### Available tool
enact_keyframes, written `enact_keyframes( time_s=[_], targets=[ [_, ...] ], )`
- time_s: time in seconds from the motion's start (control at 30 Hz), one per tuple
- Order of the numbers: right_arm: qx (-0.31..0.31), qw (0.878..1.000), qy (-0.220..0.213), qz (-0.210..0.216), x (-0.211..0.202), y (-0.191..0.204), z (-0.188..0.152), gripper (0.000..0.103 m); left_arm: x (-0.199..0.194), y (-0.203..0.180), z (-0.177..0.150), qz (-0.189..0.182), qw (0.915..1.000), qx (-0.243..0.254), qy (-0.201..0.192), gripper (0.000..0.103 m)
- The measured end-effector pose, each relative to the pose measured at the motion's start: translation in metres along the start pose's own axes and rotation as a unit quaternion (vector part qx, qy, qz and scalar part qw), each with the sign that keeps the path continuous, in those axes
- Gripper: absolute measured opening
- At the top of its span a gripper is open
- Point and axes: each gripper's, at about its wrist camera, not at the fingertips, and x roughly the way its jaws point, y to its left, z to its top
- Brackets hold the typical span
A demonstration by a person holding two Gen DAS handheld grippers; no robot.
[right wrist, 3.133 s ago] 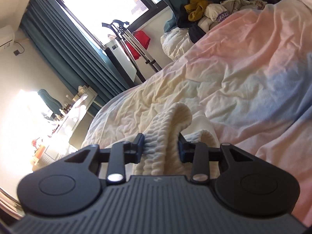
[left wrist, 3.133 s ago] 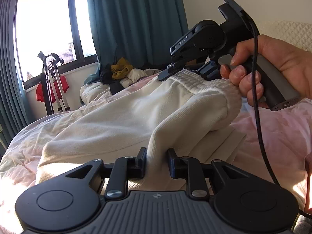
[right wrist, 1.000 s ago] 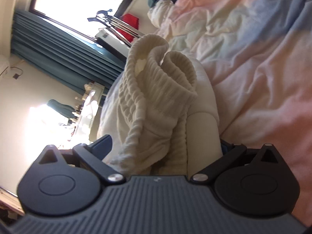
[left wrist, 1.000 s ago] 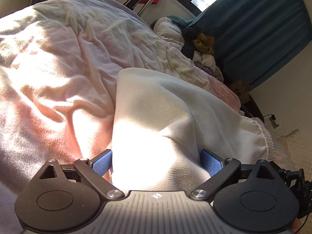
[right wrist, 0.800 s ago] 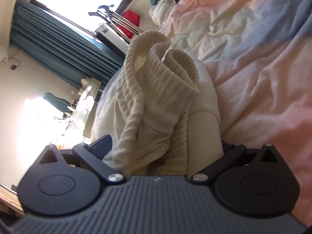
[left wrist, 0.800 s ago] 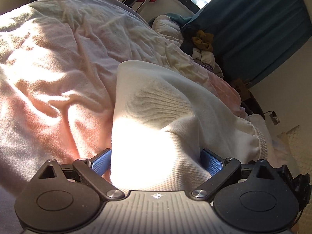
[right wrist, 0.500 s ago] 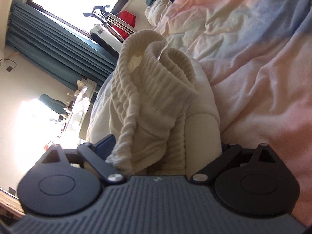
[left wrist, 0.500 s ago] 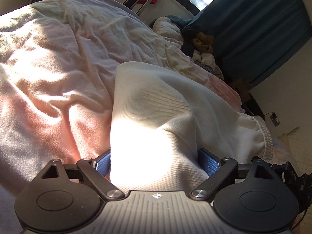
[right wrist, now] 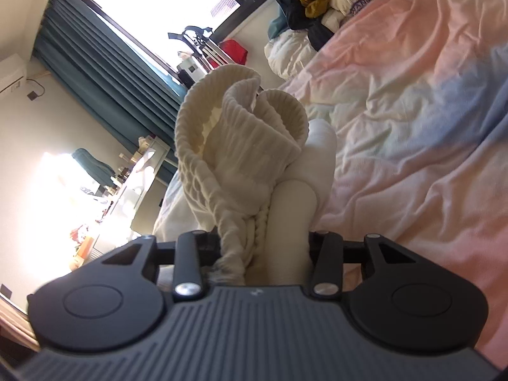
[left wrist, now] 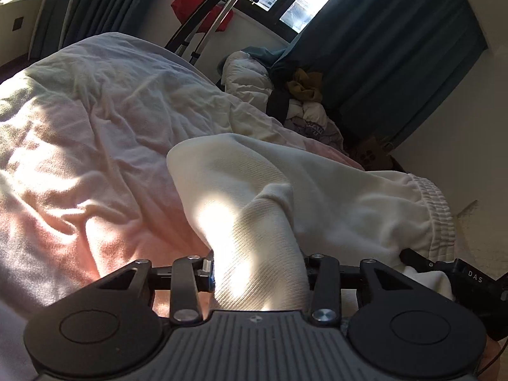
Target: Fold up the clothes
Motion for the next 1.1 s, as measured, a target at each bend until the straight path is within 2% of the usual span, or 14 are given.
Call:
enact_keyframes(
  time_s=[0.07, 0.23, 0.37, 0.47, 0.6, 0.73, 0.87, 0.97, 1.07, 1.1],
  targets=[
    [-0.002, 1.0, -0.017, 0.008, -0.018, 0.004, 0.013, 0.043, -0.004, -0.027, 0.009, -0.009, 0.9998, 0.016, -0.009, 0.041],
    [0.003, 0.998, -0.068, 0.014, -0.076, -0.006, 0.061, 0.043, 0.013, -0.112, 0.033, -0.058, 0.997, 0.049, -0.015, 0.042],
    [0.005, 0.993, -0.114, -0.011, -0.131, -0.035, 0.102, 0.043, 0.06, -0.193, 0.033, -0.103, 0.9915, 0.078, 0.002, 0.042],
    [0.011, 0.988, -0.149, -0.036, -0.177, -0.071, 0.128, 0.043, 0.109, -0.255, 0.016, -0.144, 0.9848, 0.095, 0.025, 0.043],
    [0.019, 0.978, -0.19, -0.088, -0.237, -0.129, 0.149, 0.043, 0.185, -0.336, -0.024, -0.184, 0.9731, 0.12, 0.069, 0.043],
    [0.04, 0.963, -0.231, -0.133, -0.289, -0.199, 0.145, 0.043, 0.256, -0.397, -0.082, -0.219, 0.9598, 0.136, 0.111, 0.043],
    [0.08, 0.946, -0.261, -0.174, -0.323, -0.268, 0.127, 0.043, 0.32, -0.429, -0.142, -0.238, 0.9461, 0.157, 0.154, 0.043],
    [0.103, 0.937, -0.27, -0.195, -0.331, -0.314, 0.108, 0.044, 0.362, -0.429, -0.18, -0.23, 0.9403, 0.168, 0.186, 0.043],
    [0.119, 0.934, -0.256, -0.22, -0.322, -0.349, 0.087, 0.044, 0.39, -0.423, -0.203, -0.218, 0.9379, 0.185, 0.196, 0.048],
    [0.112, 0.935, -0.238, -0.24, -0.313, -0.358, 0.082, 0.045, 0.397, -0.419, -0.208, -0.213, 0.9377, 0.192, 0.196, 0.049]
  ],
)
